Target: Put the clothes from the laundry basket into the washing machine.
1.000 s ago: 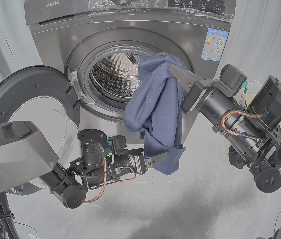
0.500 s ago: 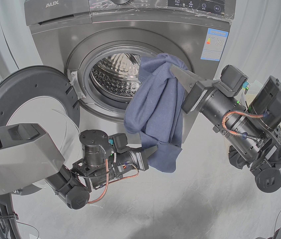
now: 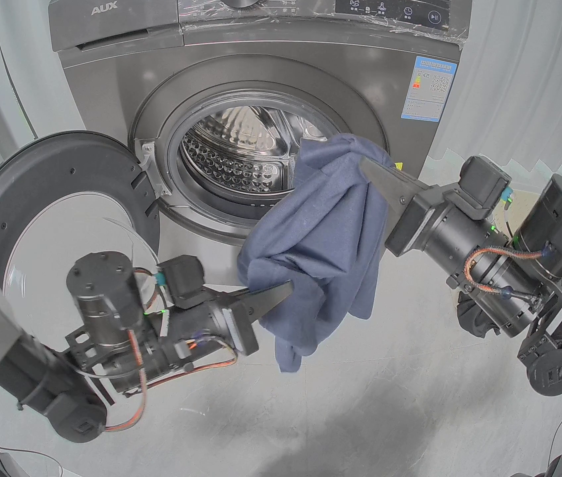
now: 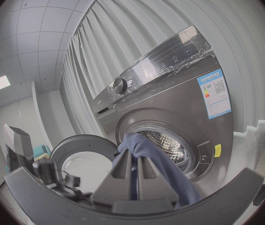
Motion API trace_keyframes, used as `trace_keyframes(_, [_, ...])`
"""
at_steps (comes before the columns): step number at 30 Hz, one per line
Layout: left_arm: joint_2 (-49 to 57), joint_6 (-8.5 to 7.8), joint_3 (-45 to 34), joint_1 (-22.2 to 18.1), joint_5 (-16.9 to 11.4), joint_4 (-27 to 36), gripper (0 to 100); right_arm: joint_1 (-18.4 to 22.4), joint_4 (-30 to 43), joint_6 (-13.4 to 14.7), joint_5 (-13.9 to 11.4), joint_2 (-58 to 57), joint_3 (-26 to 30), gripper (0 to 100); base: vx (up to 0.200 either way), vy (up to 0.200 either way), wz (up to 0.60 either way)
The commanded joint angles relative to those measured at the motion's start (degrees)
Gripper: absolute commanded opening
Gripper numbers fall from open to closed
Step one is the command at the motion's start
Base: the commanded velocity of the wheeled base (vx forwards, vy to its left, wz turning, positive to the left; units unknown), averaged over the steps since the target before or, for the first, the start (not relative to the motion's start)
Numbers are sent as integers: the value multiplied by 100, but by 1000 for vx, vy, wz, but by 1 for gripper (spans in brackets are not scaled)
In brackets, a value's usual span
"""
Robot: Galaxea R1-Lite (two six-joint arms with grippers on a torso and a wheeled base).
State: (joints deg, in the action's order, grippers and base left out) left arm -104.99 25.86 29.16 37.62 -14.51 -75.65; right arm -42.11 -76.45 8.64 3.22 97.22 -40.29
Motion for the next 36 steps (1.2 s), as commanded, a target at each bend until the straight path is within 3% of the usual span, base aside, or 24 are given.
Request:
trace_keyframes(1, [2052,-63,-1211,105,-254,-2,0,71,-160,-65,-102,-230,522,0,0,0,0])
trace_keyframes(2, [2544,-72,-1475,26,-553,-2,0,80,-309,-82,-216,-265,645,0,0,0,0])
trace_keyframes(9, [3362,-186,-1545,-361,-1441,24,0,212,-441,-100,-436,-467,1102,0,0,0,0])
trace_keyframes(15, [3397,-230,-1527,-369,-1485,-11,0,229,-450,-117,-445,-370,1146,0,0,0,0])
trace_keyframes(20, [3318,-230,-1483,-369,-1458,-11,0,519,-661,-100,-471,7,970,0,0,0,0])
trace_keyframes(34, [2940,-239,-1580,-396,-1397,112,0,537,-758,-82,-480,-1,768,0,0,0,0])
trace_keyframes(35, [2940,-239,-1580,-396,-1397,112,0,537,-758,-82,-480,-1,768,100,0,0,0])
trace_keyframes(36, [2861,-239,-1545,-492,-1397,95,0,528,-749,-73,-454,-10,803,100,0,0,0])
